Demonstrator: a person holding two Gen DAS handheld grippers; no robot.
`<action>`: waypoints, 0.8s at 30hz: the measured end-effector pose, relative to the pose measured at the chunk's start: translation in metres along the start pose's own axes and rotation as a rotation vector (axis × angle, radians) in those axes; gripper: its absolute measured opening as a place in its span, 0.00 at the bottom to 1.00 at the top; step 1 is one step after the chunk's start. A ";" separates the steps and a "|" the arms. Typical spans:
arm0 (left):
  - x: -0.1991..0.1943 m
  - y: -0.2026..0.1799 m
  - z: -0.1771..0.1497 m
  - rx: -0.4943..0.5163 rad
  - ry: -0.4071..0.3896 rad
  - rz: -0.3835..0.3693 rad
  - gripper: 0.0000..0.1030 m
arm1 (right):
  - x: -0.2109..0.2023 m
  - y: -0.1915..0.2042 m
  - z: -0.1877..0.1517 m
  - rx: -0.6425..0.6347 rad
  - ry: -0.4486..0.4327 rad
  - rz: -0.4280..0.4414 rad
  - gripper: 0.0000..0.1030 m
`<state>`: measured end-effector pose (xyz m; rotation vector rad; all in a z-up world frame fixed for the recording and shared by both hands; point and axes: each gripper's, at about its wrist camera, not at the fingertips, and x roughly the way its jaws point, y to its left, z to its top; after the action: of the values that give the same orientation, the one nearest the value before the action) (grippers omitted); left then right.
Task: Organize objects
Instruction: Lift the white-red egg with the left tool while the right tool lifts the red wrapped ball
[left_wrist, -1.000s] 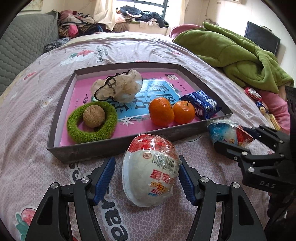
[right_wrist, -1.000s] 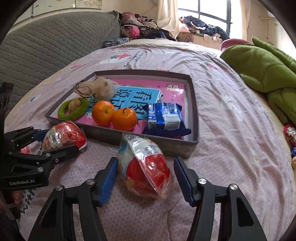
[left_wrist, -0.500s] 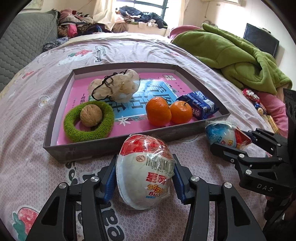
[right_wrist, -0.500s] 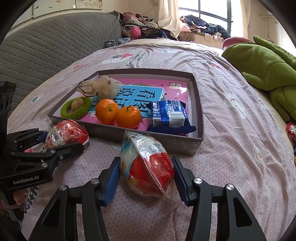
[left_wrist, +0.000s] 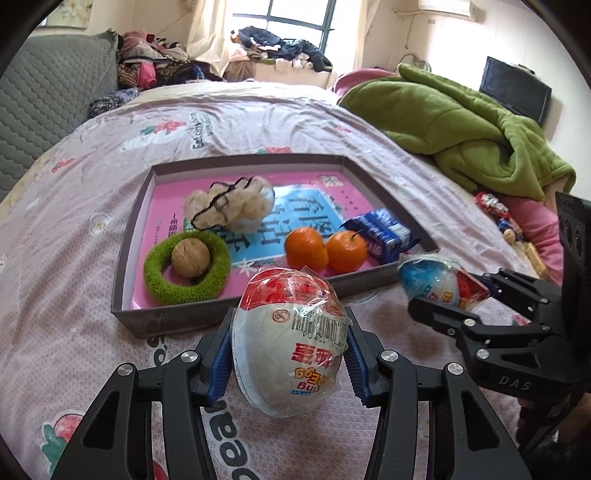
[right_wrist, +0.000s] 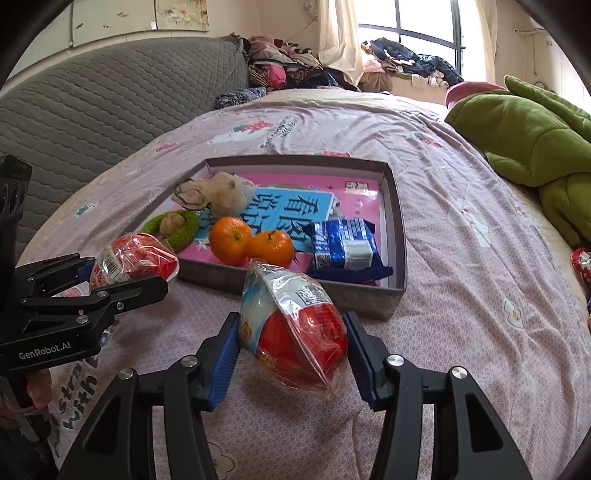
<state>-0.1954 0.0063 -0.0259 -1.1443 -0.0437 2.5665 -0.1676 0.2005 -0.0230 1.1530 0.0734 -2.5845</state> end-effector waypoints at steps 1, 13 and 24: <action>-0.004 -0.001 0.001 0.005 -0.011 0.009 0.52 | -0.002 0.001 0.001 -0.001 -0.006 0.004 0.53; -0.040 -0.010 0.009 0.030 -0.085 0.046 0.52 | -0.027 0.015 0.009 -0.018 -0.065 0.024 0.53; -0.064 -0.012 0.017 0.038 -0.150 0.051 0.52 | -0.051 0.015 0.028 0.011 -0.127 0.072 0.53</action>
<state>-0.1648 -0.0001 0.0334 -0.9490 -0.0007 2.6816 -0.1517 0.1948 0.0346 0.9739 -0.0101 -2.5899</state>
